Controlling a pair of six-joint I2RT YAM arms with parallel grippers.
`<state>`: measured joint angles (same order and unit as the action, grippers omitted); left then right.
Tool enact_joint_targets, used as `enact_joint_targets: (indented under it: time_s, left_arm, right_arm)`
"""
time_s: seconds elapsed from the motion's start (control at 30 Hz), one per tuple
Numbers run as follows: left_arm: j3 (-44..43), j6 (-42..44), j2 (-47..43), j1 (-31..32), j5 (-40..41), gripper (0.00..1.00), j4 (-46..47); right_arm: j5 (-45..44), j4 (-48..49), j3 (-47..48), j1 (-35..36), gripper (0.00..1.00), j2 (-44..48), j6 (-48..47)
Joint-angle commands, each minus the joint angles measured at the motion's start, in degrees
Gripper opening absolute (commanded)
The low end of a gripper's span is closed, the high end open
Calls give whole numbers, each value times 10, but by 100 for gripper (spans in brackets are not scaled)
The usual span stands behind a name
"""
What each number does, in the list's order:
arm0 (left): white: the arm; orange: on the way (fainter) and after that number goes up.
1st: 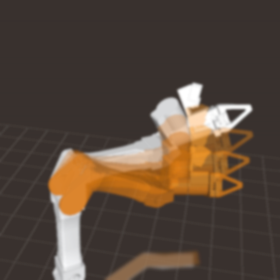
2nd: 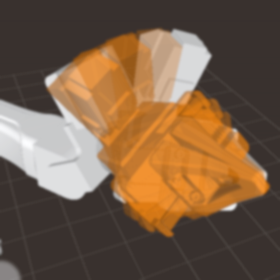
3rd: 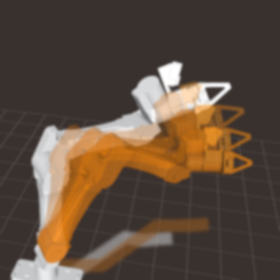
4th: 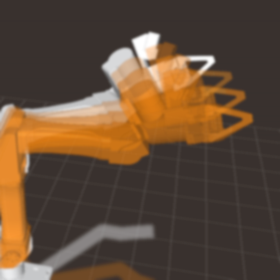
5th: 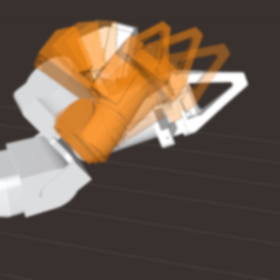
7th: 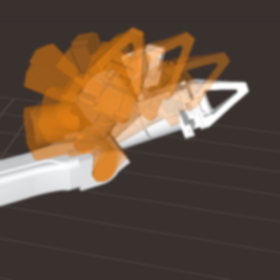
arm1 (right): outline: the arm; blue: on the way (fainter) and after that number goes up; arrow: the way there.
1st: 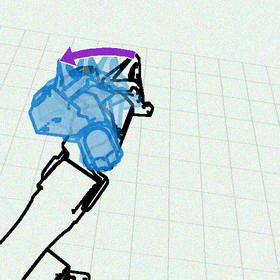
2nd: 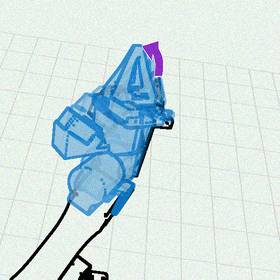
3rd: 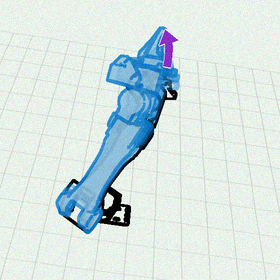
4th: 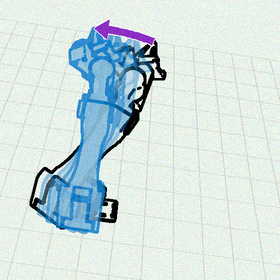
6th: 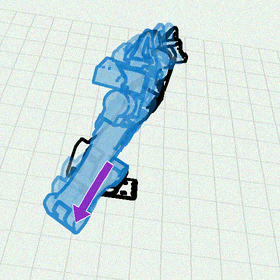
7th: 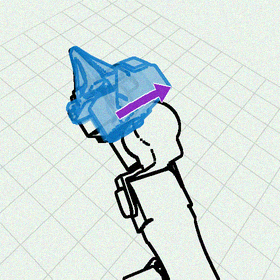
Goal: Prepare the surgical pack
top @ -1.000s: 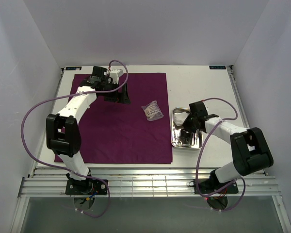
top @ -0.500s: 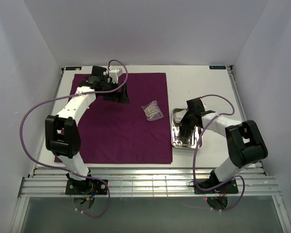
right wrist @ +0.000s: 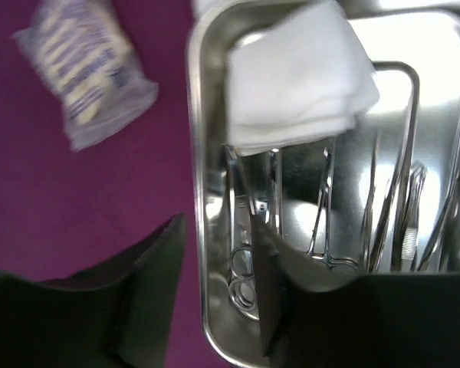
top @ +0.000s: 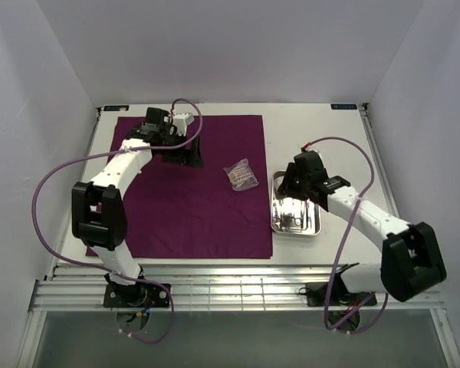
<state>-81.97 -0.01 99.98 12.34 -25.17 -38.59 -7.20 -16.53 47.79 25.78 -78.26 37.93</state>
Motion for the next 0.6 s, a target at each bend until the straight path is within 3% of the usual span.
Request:
enact_joint_targets:
  time_s: [0.0,0.03,0.07,0.1,0.2,0.27,0.4,0.43,0.47,0.57]
  left_arm:
    - [11,19,-45,-2,13,98,4]
    - [14,20,-48,-3,18,98,4]
    - [16,21,-49,-5,21,98,4]
    - [19,21,-51,-6,27,98,4]
    - [31,18,-59,-9,79,98,8]
    - [39,15,-69,-19,108,98,10]
    - [59,14,-84,-34,117,98,15]
    - [64,17,-88,-35,117,98,16]
    - [73,18,-91,-35,118,98,17]
    - [80,22,-97,-38,119,98,18]
  right_arm:
    - [-14,-4,27,36,49,57,-81]
    - [-12,12,32,44,56,63,-95]
    - [-16,28,41,54,82,58,-112]
    - [-20,47,55,73,97,46,-146]
    - [-14,20,166,93,91,-87,-202]
    - [-1,-23,282,109,92,-158,-229]
    - [-9,-89,423,138,98,-326,-285]
    - [-8,-104,440,139,100,-346,-287]
    - [-10,-107,453,140,92,-362,-286]
    - [-36,-107,470,140,89,-396,-279]
